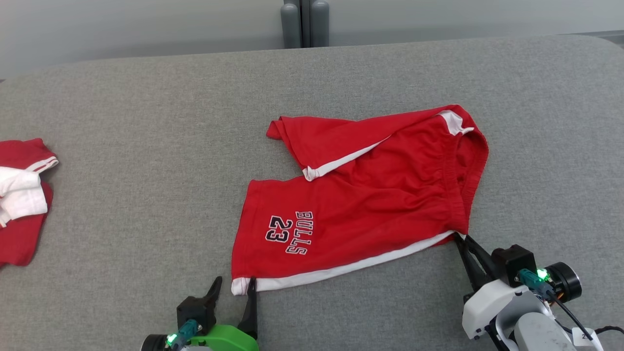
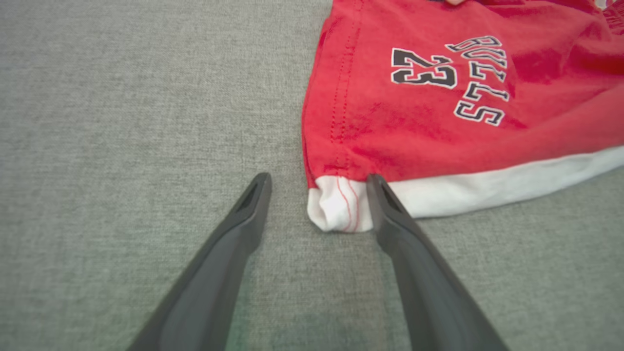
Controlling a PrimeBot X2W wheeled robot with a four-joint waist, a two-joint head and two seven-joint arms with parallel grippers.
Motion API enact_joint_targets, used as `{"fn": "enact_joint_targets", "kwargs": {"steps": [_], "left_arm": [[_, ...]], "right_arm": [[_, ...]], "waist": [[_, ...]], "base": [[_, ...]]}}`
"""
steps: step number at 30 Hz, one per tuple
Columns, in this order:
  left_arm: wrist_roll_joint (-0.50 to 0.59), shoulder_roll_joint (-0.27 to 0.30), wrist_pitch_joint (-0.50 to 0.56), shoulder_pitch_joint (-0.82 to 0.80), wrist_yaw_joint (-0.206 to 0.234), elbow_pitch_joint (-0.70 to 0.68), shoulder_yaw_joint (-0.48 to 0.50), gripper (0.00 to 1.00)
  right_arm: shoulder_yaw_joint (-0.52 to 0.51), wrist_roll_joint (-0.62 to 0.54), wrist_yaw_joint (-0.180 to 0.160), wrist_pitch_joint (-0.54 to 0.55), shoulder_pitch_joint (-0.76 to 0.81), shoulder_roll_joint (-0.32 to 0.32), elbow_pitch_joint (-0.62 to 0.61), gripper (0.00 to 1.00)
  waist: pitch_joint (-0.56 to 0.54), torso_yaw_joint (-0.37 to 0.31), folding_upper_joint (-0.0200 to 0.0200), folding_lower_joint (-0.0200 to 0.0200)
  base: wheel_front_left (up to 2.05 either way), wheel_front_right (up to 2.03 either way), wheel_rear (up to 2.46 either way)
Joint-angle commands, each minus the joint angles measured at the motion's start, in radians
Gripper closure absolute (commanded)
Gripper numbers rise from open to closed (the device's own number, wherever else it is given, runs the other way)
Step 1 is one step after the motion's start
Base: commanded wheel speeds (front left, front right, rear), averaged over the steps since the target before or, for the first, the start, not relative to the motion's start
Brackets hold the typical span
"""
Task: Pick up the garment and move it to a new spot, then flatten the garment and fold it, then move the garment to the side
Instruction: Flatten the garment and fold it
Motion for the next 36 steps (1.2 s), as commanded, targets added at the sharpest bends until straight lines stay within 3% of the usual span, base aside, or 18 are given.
{"fn": "enact_joint_targets", "kwargs": {"steps": [1, 10, 13, 14, 24, 36], "left_arm": [[-0.002, 0.002, 0.007, -0.009, -0.010, 0.005, -0.006, 0.00], [-0.003, 0.002, 0.007, -0.004, -0.021, 0.005, -0.023, 0.00], [-0.009, 0.002, 0.007, -0.006, -0.023, 0.019, -0.031, 0.80], [-0.011, 0.002, 0.007, -0.007, -0.023, 0.024, -0.033, 1.00], [-0.024, 0.003, 0.005, -0.009, -0.012, 0.006, -0.016, 1.00], [0.064, 0.003, 0.004, -0.110, -0.057, -0.278, 0.140, 1.00]], "right_arm": [[0.001, 0.003, -0.001, -0.004, -0.003, -0.007, -0.003, 1.00], [0.001, 0.009, -0.001, -0.004, 0.001, -0.006, -0.015, 1.00], [0.001, 0.010, -0.001, -0.004, 0.001, -0.002, -0.016, 1.00], [0.001, 0.011, -0.001, -0.004, 0.000, -0.001, -0.015, 1.00], [-0.008, 0.037, -0.001, -0.004, 0.006, 0.004, -0.056, 1.00], [0.032, 0.159, -0.001, -0.004, -0.055, -0.039, -0.298, 1.00]], "waist": [[0.000, -0.001, 0.0000, 0.0000], [-0.003, -0.002, 0.0000, 0.0000], [-0.002, -0.001, 0.0000, 0.0000], [-0.002, -0.001, 0.0000, 0.0000], [-0.017, 0.008, 0.0000, 0.0000], [-0.065, 0.015, 0.0000, 0.0000]], "base": [[0.00, 0.00, 0.00], [0.00, 0.00, 0.00], [0.00, 0.00, 0.00], [0.00, 0.00, 0.00], [0.00, 0.00, 0.00], [0.00, 0.00, 0.00]]}}
